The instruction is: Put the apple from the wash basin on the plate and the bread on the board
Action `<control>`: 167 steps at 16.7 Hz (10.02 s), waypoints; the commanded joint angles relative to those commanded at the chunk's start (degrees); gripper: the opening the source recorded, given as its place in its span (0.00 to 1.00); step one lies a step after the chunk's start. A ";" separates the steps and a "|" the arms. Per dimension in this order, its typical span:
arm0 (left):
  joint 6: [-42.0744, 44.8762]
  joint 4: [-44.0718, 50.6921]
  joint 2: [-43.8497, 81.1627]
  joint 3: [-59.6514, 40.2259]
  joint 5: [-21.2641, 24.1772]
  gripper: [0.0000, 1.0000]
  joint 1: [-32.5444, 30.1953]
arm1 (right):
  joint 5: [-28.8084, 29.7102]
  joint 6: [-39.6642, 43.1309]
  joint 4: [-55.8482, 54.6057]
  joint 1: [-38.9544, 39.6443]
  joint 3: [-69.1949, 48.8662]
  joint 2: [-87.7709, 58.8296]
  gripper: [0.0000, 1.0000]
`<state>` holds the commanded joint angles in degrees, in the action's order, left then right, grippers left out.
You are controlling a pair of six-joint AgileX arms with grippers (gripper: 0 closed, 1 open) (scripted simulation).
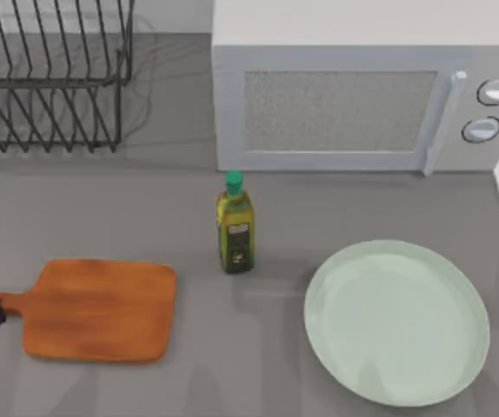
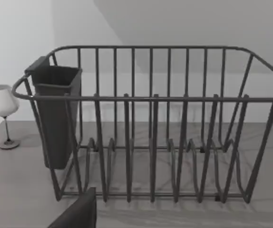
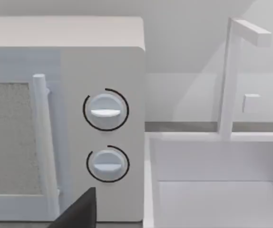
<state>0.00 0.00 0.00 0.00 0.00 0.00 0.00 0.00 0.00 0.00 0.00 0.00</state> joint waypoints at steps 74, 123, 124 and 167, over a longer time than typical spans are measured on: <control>0.00 0.00 0.00 0.00 0.00 1.00 0.00 | 0.26 14.86 29.39 -16.06 -73.52 -134.13 1.00; 0.00 0.00 0.00 0.00 0.00 1.00 0.00 | 1.75 -4.14 61.95 -3.38 -82.20 -107.62 0.00; 0.00 0.00 0.00 0.00 0.00 1.00 0.00 | 1.94 -6.84 63.42 -1.10 -81.71 -106.27 0.00; 0.00 0.00 0.00 0.00 0.00 1.00 0.00 | 0.02 -34.51 69.35 33.69 -80.22 -100.84 1.00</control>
<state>0.00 0.00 0.00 0.00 0.00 0.00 0.02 -34.51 69.35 33.69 -80.22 -100.84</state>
